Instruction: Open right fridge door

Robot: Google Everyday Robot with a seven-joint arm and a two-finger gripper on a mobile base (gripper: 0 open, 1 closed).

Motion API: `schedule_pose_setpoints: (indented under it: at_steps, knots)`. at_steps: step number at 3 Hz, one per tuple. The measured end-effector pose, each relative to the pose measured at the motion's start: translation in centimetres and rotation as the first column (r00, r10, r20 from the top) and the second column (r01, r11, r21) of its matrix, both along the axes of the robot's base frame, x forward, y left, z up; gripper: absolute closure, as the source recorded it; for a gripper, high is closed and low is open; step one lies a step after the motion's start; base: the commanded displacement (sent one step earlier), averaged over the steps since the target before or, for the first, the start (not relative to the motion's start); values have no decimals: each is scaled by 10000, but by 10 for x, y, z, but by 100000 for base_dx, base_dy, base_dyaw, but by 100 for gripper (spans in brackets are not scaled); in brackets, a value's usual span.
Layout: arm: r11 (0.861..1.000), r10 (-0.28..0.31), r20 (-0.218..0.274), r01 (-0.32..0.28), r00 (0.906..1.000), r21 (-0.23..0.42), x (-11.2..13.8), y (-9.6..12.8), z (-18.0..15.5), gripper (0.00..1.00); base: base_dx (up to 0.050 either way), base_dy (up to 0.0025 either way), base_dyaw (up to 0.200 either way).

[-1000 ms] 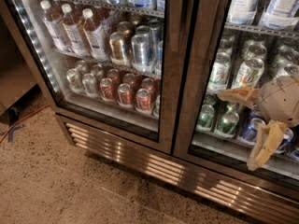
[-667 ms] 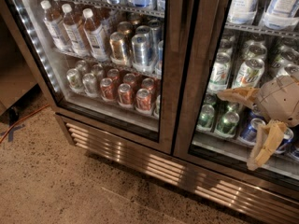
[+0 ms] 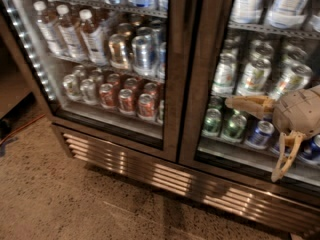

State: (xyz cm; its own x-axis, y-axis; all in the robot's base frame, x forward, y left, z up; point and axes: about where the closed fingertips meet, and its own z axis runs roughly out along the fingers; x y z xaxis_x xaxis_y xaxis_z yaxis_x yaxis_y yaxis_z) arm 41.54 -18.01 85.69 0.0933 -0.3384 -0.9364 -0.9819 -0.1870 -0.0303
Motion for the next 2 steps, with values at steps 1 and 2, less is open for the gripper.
schedule_pose_setpoints:
  at_steps: [1, 2]
  knots:
    - [9986, 316, -156, -309, 9994, 435, 15, 17, -5, 0, 0, 0, 0]
    - [9985, 340, -97, -335, 9994, 438, 24, 26, -6, 0, 0, 0, 0]
